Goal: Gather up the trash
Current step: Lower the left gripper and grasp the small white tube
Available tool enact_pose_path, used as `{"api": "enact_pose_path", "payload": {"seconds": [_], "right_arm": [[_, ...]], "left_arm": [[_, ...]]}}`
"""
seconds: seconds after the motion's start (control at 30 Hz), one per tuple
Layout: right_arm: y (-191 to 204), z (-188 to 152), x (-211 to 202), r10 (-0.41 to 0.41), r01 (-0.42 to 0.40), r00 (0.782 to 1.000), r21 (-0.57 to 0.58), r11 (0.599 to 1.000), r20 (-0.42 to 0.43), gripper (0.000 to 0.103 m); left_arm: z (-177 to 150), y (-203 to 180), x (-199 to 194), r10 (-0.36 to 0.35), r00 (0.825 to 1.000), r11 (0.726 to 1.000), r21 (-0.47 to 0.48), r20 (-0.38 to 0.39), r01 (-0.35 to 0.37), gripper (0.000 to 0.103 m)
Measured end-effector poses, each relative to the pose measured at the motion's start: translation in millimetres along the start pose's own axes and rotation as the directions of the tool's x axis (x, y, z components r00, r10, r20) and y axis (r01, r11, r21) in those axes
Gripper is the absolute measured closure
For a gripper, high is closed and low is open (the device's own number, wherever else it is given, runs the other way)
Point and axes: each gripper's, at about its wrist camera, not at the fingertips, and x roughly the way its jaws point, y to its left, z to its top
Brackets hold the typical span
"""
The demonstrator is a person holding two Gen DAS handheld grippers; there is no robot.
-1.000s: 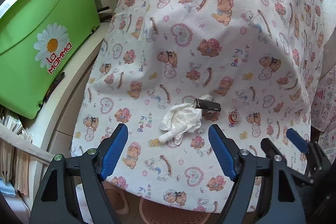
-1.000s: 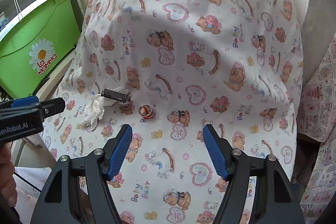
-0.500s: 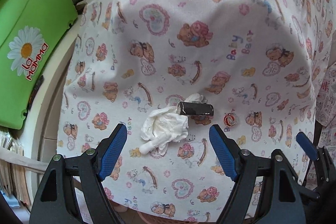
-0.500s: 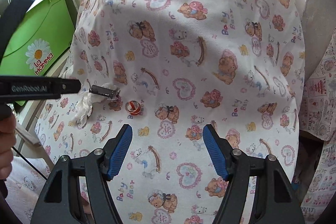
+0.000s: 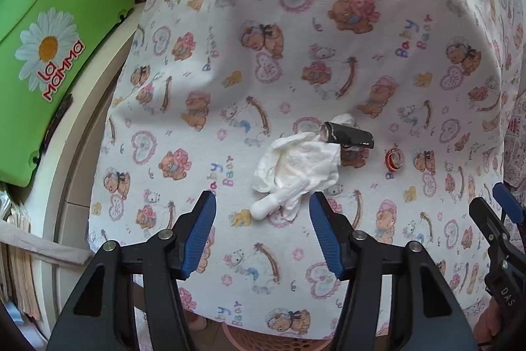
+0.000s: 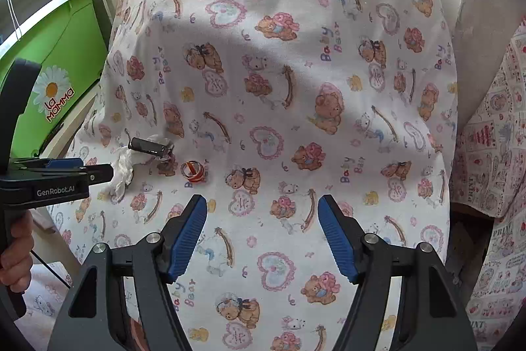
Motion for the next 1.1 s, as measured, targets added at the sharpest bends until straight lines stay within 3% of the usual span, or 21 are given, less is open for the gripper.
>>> {"api": "enact_pose_path", "payload": {"seconds": [0.13,0.33,0.5,0.53,0.57,0.63,0.8,0.9,0.97,1.03,1.1], "right_arm": [[-3.6,-0.3,11.9,-0.003,0.004,1.000,0.049,0.999,-0.029,0.031],[-8.8,-1.7,17.8,-0.020,0.023,0.999,0.072,0.997,-0.044,0.031],[-1.4,-3.7,15.3,-0.046,0.047,0.998,0.028,0.998,-0.031,0.031],[-0.3,-4.4,15.4,-0.053,0.054,0.998,0.021,0.998,-0.031,0.031],[0.3,-5.0,15.5,-0.057,0.058,0.998,0.016,0.998,-0.031,0.031],[0.4,-5.7,15.7,-0.062,0.062,0.998,0.015,0.998,-0.032,0.031],[0.5,-10.0,16.5,-0.078,0.078,0.996,0.009,0.997,-0.037,0.031],[1.8,-13.4,17.6,-0.090,0.090,0.995,0.006,0.996,-0.040,0.031],[4.1,-14.9,18.7,-0.092,0.092,0.995,0.000,0.996,-0.044,0.031],[5.9,-16.3,18.4,-0.095,0.094,0.994,-0.005,0.996,-0.045,0.031],[7.2,-17.5,17.4,-0.094,0.094,0.994,-0.012,0.996,-0.047,0.031]], "left_arm": [[-1.0,10.3,2.4,-0.051,0.999,0.999,-0.012,-0.013,0.051,0.062],[2.5,8.5,25.4,-0.057,0.997,0.996,0.058,-0.059,0.061,0.066],[1.3,13.0,36.1,-0.067,0.996,0.995,0.072,-0.064,0.072,0.091],[0.3,14.8,34.7,-0.082,0.994,0.994,0.070,-0.069,0.086,0.101],[-2.5,17.3,31.4,-0.114,0.990,0.991,0.059,-0.078,0.119,0.103],[-9.0,20.3,21.7,-0.171,0.982,0.984,0.044,-0.079,0.175,0.103],[-25.9,28.8,-1.3,-0.114,0.993,0.991,0.061,-0.022,0.115,0.103],[-27.3,33.5,-7.0,-0.129,0.992,0.990,0.053,0.005,0.129,0.101],[-25.1,32.3,-3.7,-0.146,0.989,0.986,0.081,-0.018,0.147,0.080],[-9.9,19.5,6.1,-0.094,0.995,0.990,0.104,-0.023,0.096,0.069],[-6.6,13.4,15.7,-0.072,0.997,0.990,0.118,-0.035,0.076,0.069]]}}
